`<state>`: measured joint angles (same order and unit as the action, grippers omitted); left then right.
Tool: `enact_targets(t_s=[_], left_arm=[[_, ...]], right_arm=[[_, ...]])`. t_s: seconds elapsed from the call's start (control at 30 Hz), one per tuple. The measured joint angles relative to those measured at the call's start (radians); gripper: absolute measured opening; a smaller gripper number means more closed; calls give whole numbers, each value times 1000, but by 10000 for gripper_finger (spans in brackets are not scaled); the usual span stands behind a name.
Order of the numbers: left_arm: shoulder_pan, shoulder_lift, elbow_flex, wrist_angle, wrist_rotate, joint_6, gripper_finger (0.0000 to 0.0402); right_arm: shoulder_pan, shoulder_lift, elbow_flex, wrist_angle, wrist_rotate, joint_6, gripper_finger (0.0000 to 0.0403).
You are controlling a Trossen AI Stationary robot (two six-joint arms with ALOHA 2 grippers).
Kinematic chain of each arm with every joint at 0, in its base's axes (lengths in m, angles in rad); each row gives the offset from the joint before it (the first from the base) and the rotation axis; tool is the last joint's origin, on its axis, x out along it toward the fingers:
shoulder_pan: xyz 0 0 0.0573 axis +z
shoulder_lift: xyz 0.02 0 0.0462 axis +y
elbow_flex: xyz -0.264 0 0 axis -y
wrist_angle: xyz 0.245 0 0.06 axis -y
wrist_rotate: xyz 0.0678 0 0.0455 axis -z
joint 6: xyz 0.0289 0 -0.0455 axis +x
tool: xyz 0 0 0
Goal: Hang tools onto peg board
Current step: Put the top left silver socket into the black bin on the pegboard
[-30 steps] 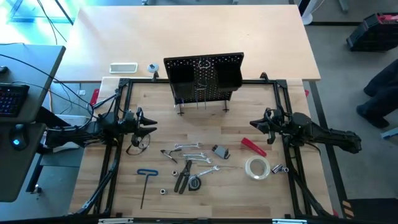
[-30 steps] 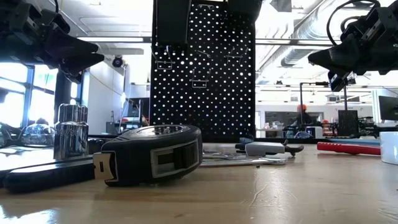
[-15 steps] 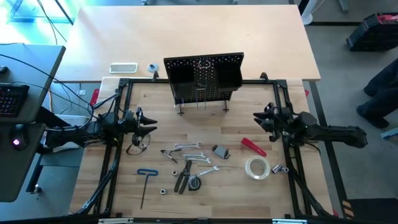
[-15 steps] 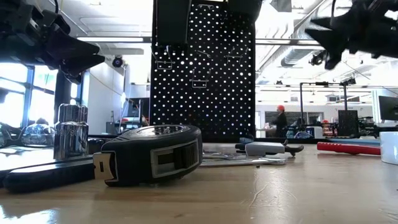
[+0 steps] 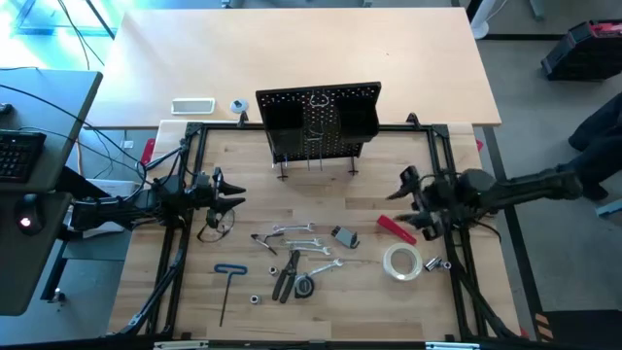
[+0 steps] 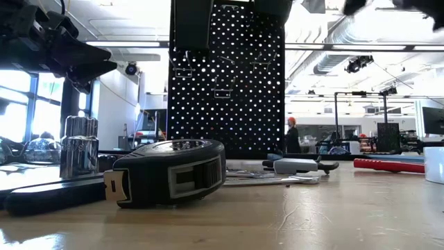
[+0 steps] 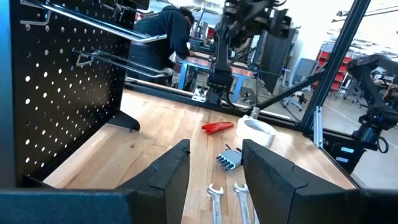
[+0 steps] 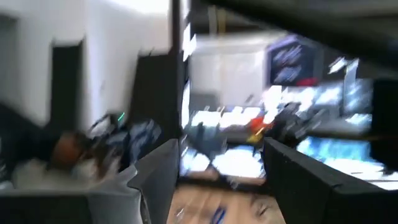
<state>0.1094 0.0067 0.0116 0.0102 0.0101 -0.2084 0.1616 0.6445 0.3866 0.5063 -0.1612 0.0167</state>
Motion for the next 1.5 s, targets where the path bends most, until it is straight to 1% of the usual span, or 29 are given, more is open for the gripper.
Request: enact_targets(t_s=[0.17,0.3,0.37,0.43,0.57,0.7,0.83,0.97,1.1,1.2,1.3,1.5], left_arm=[[0,0,0,-3,0,-17,137],[0,0,0,-3,0,-17,137],[0,0,0,-3,0,-17,137],[0,0,0,-4,0,-17,137],[0,0,0,-5,-13,-17,137],[0,0,0,-5,-16,-17,137],[0,0,0,-5,-16,-17,137],[0,0,0,-5,-17,-17,137],[0,0,0,-5,-17,-16,137],[0,0,0,-5,-18,-15,137],[0,0,0,-5,-18,-7,137],[0,0,0,-5,-18,1,137]], right_arm=[[90,189,198,-318,-15,-7,228],[166,336,306,-502,-5,73,228],[200,403,339,-576,39,123,228],[230,466,357,-621,113,172,228],[270,592,359,-647,258,275,228],[285,723,359,-649,394,364,228],[281,844,359,-656,474,421,228],[263,941,359,-653,502,464,228],[236,1001,359,-637,525,489,228],[217,1018,359,-614,555,497,228],[206,1019,359,-591,576,470,228],[191,1025,360,-584,575,421,228]])
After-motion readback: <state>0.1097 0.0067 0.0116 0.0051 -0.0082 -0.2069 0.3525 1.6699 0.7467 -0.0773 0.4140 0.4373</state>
